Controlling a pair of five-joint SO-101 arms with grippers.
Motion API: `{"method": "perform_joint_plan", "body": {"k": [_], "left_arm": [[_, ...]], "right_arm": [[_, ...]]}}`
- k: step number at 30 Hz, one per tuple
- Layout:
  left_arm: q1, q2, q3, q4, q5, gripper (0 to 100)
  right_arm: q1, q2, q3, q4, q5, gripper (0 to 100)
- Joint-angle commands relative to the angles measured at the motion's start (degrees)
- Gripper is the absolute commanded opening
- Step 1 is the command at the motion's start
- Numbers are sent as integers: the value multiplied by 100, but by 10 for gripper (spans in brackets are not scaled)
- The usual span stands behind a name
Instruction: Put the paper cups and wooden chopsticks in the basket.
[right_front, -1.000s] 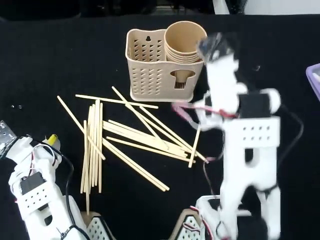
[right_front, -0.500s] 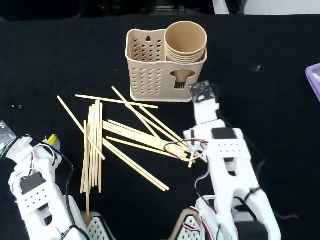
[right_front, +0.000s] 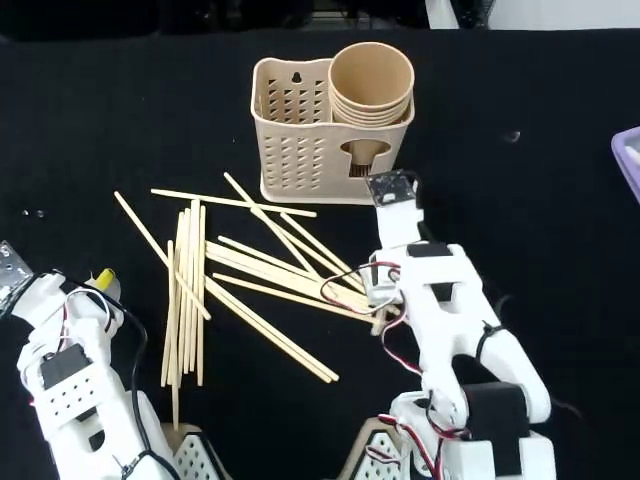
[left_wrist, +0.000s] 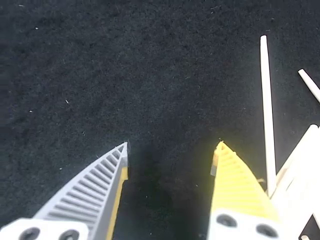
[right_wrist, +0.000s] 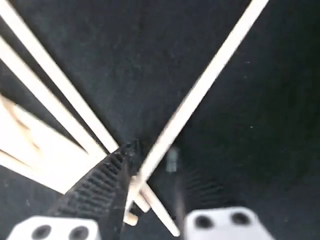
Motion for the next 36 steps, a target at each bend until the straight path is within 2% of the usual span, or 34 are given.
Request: {"method": "perform_joint_plan", "body": {"k": [1, 4, 10, 16, 19, 22, 25, 29, 36], "left_arm": [[-4, -88, -312, -97, 0, 264], [-4, -88, -321, -97, 0, 264], [-4, -88, -321, -97, 0, 264], [-4, -88, -312, -97, 0, 264], [-4, -88, -312, -97, 0, 264], [-4, -88, -312, -97, 0, 264], [-4, -88, -312, -97, 0, 264], [-4, -88, -312, -97, 0, 264], [-4, -88, -312, -97, 0, 264]], "right_arm": [[53, -532, -22, 360, 396, 10], [396, -1156, 189, 580, 492, 11], [1099, -2756, 760, 1090, 1310, 11], [1407, -4532, 927, 2295, 2286, 11], [1196, -5437, 980, 2848, 2813, 11], [712, -6229, 1235, 3182, 2936, 11], [176, -6818, 1578, 3174, 2927, 11], [-123, -7354, 1754, 2971, 2778, 11], [-1011, -7609, 2246, 2576, 2374, 11]]}}
